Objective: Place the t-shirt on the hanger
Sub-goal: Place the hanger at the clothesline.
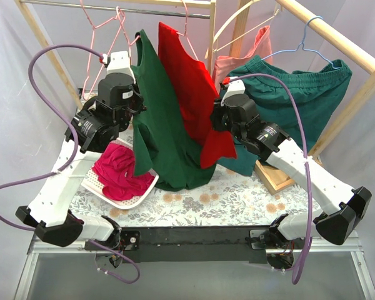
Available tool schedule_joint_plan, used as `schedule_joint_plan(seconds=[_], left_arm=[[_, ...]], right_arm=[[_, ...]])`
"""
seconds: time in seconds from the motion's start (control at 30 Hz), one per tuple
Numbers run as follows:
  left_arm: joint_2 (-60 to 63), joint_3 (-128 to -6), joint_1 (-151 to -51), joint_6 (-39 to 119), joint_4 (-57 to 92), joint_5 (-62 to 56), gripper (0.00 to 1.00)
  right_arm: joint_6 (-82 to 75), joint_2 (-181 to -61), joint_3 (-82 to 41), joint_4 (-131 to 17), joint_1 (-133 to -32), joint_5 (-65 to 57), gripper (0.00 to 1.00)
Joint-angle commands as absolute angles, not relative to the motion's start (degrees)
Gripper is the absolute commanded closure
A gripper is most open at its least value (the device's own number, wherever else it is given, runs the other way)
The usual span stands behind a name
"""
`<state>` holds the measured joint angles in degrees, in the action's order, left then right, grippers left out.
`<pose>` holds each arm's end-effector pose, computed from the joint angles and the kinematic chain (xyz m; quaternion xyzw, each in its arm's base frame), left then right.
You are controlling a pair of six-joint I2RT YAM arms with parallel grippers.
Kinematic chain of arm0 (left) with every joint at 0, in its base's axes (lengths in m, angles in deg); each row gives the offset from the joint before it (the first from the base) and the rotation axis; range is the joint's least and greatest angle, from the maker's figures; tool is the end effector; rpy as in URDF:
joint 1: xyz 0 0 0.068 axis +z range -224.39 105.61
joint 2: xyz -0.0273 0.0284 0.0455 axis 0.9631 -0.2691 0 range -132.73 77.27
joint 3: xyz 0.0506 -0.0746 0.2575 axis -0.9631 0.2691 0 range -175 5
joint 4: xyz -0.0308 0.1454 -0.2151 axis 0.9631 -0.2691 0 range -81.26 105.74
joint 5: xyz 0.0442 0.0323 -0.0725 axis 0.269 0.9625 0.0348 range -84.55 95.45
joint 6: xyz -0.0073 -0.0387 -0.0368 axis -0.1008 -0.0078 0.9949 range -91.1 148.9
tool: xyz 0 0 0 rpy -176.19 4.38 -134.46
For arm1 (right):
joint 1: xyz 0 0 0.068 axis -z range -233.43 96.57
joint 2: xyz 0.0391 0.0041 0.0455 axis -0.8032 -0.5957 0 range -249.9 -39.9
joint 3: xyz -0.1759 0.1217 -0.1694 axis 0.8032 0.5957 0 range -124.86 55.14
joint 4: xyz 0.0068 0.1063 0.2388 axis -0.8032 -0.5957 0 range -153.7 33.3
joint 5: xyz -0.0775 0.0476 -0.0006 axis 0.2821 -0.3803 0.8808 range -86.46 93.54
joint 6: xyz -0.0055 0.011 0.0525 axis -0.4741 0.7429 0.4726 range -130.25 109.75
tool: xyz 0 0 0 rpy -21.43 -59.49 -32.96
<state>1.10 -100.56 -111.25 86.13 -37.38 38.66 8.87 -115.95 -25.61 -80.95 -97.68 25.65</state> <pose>0.2004 -0.1258 0.5006 -0.2957 0.7622 -0.2203 0.5321 0.2218 0.1971 0.4138 -0.0664 0.8066 0.1640 0.5640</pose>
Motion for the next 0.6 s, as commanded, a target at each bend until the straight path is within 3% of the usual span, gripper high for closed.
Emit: schedule_joint_plan(seconds=[0.0, 0.57], left_arm=[[2.9, -104.9, -109.2, 78.8, -27.8, 37.0, 1.00], [-4.8, -112.3, -103.4, 74.6, -25.2, 31.2, 1.00]], right_arm=[[8.2, -114.3, -26.0, -81.0, -97.4, 24.8, 0.71], [8.0, -114.6, -25.4, -81.0, -97.4, 22.4, 0.71]])
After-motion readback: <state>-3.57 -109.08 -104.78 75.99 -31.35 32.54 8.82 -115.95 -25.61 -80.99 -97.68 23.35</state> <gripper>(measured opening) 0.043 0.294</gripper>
